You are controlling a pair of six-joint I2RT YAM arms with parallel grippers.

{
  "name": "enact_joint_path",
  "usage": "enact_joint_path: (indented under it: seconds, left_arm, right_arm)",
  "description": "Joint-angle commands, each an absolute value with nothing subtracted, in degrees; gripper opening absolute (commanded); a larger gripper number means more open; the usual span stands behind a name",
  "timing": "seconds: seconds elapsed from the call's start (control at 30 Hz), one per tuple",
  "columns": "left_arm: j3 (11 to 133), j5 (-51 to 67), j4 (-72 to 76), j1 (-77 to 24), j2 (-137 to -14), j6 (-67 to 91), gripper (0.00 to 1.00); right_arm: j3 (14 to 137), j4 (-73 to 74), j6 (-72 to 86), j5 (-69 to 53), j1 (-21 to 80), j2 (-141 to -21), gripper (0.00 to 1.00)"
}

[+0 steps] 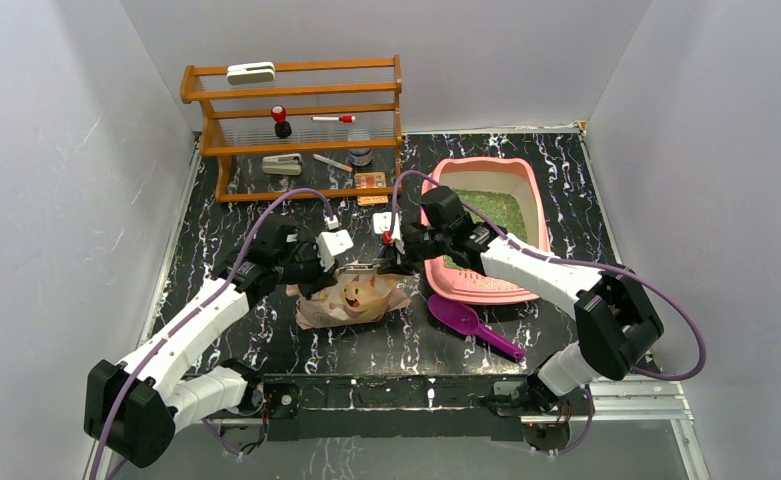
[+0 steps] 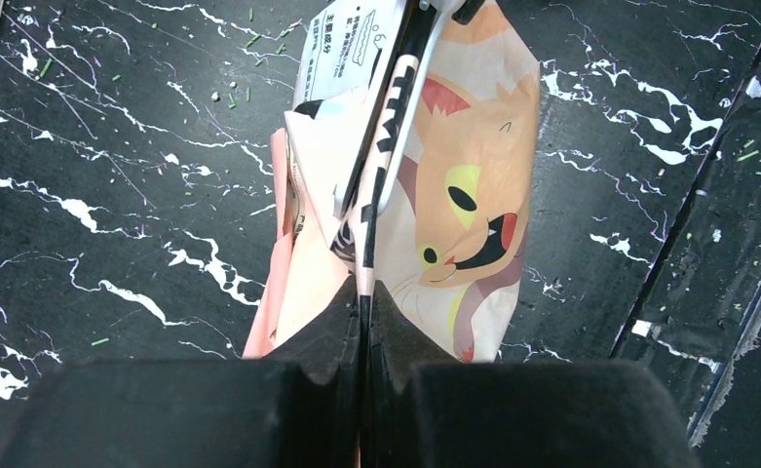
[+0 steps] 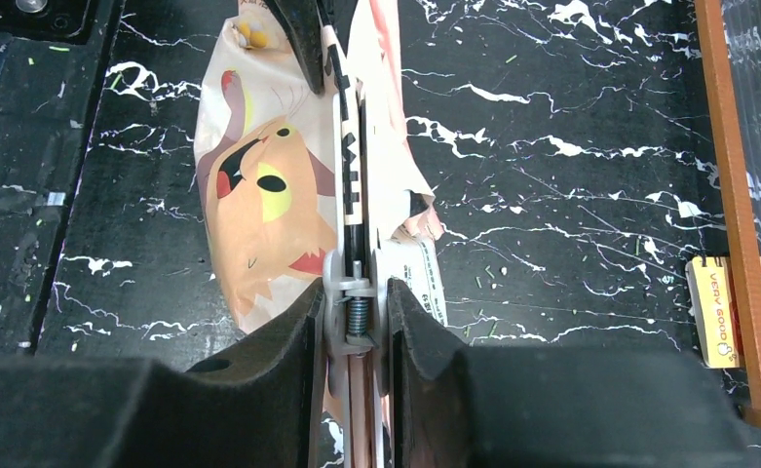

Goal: Fill the litter box with clean litter
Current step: Clamp the cat litter bag at the center of the board.

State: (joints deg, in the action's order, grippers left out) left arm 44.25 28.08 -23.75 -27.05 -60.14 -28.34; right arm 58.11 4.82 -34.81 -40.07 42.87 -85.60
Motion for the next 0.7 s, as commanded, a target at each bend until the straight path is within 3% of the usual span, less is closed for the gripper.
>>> enact_joint_path:
  seconds: [0.0,0.13,0.4,0.43,0.5,0.67]
  left_arm:
    - [44.9,30.8,-17.3,-27.2,-59.8,-30.7,0.0]
    - [44.7,30.8,-17.1,-27.2,-59.1,-30.8,0.0]
    - [48.1,28.5,-16.4,-27.2,-58.3,-33.3,0.0]
    - [49.1,28.6,-16.9,-27.2,-58.6,-33.8,0.0]
    - [50.6,29.0,-17.3,-27.2,-58.9,-34.5,0.0]
    - [52.3,31.3,-19.4,-27.2,-60.0,-35.6,0.0]
  right_arm:
    - [60.9,5.7,-35.5,-41.3,43.2,-84.8,0.21]
    - [60.3,6.3,-35.8,-38.1,43.2,-85.0,0.12]
    - [60.0,3.0,-28.0,-35.0,43.4,-82.9,0.07]
    - [58.4,-0.1,-26.4,-34.2,43.5,-81.8,0.08]
    - [54.4,-5.1,-24.4,-32.9,43.9,-79.7,0.21]
    - [55.4,-0.9,-27.6,-31.9,43.9,-79.3,0.43]
